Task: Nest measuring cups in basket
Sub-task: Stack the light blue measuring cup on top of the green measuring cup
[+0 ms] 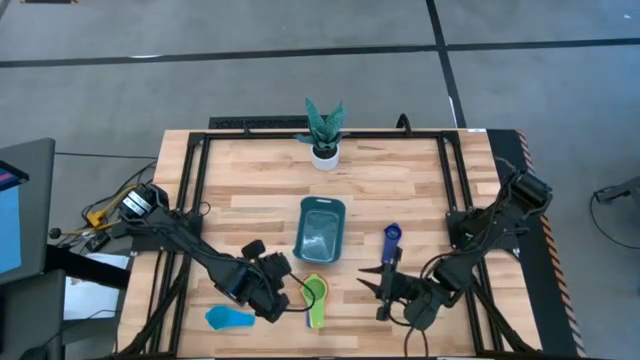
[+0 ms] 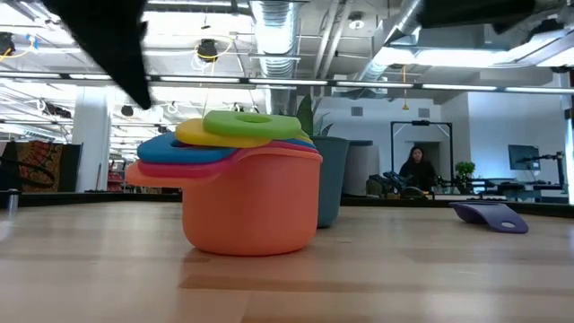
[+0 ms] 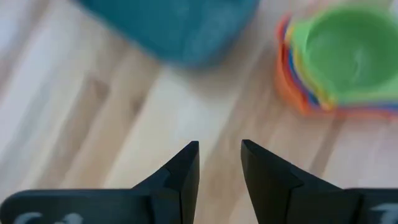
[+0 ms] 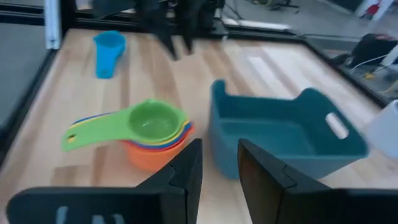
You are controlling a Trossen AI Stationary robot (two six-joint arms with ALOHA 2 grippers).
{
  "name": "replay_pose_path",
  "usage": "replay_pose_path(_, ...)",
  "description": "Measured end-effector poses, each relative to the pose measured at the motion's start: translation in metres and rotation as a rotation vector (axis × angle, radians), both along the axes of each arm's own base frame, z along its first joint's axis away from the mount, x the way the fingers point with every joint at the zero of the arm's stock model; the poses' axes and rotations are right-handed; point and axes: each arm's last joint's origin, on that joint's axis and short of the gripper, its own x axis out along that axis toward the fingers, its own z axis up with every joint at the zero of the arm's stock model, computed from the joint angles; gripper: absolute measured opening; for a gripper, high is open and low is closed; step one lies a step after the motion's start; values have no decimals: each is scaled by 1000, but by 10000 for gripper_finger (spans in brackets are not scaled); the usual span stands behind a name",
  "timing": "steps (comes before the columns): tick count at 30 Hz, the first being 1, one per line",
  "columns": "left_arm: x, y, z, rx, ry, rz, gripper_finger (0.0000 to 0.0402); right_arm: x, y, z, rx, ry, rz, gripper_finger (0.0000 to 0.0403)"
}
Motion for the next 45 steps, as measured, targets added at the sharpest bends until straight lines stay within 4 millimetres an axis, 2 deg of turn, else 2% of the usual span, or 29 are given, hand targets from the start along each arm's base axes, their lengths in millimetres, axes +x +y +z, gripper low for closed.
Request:
replay_pose_path(7, -32, -15, -5, -145, 227, 111, 109, 11, -12, 1, 4, -11, -47, 120)
replay_pose_path(14, -66, -45, -8, -175, 251, 146, 109, 13, -13, 1, -2, -8, -50, 120)
replay_pose_path(17, -80, -52, -16, -201, 293, 161, 109, 13, -13, 1, -19, 5, -32, 120)
replay_pose_path(21, -103, -60, -29, -270, 453, 228, 102, 14, -14, 1, -26, 20, -13, 120)
replay_pose_path(25, -120, -69, -33, -312, 502, 304, 94, 18, -19, 0, -29, 34, -12, 120)
replay_pose_path(33, -136, -74, -45, -319, 410, 430, 89, 27, -31, 0, -27, 52, -31, 120)
replay_pose_path(40, -146, -65, -64, -287, 414, 497, 89, 29, -32, -1, -15, 63, -17, 120)
replay_pose_path(45, -148, -62, -71, -280, 420, 483, 87, 28, -31, 0, -6, 54, -13, 120)
